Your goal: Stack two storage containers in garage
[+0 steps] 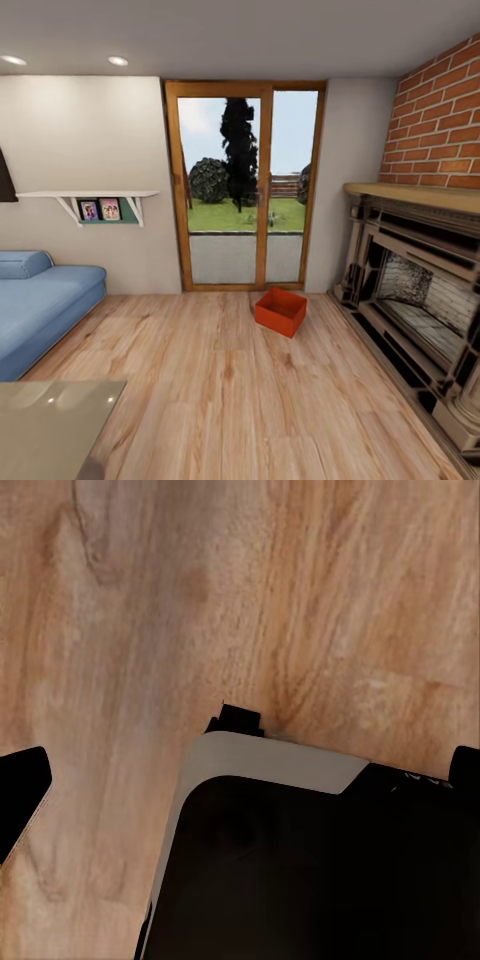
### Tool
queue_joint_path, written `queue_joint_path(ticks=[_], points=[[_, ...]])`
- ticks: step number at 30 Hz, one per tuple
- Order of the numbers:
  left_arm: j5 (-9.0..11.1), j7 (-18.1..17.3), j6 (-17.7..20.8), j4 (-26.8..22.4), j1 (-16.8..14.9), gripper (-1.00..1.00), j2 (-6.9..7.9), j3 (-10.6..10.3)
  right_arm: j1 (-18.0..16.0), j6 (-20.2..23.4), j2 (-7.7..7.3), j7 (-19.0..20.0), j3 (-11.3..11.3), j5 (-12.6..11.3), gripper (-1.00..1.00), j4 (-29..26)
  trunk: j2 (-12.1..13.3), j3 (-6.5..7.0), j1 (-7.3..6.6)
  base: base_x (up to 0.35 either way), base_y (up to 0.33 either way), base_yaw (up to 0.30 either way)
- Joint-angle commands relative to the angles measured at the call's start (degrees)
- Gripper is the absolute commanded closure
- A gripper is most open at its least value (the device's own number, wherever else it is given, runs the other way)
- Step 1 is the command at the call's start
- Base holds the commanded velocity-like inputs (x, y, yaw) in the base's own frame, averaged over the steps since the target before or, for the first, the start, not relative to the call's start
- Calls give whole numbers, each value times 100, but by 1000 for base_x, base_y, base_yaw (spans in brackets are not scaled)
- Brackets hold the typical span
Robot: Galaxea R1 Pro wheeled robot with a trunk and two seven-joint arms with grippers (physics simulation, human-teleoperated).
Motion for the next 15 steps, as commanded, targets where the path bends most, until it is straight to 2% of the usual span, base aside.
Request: queue_joint_path(ticks=[1,15], points=[[24,6,-2,-2,-3,-100,-1,23,-7,-32,-1,-4,49,-59,-100,17,-5,-7,4,323,94,3],[25,6,7,-2,-3,-100,-1,31,-7,-60,-12,-13,43,-85,-100,17,-5,-7,4,323,89,0]])
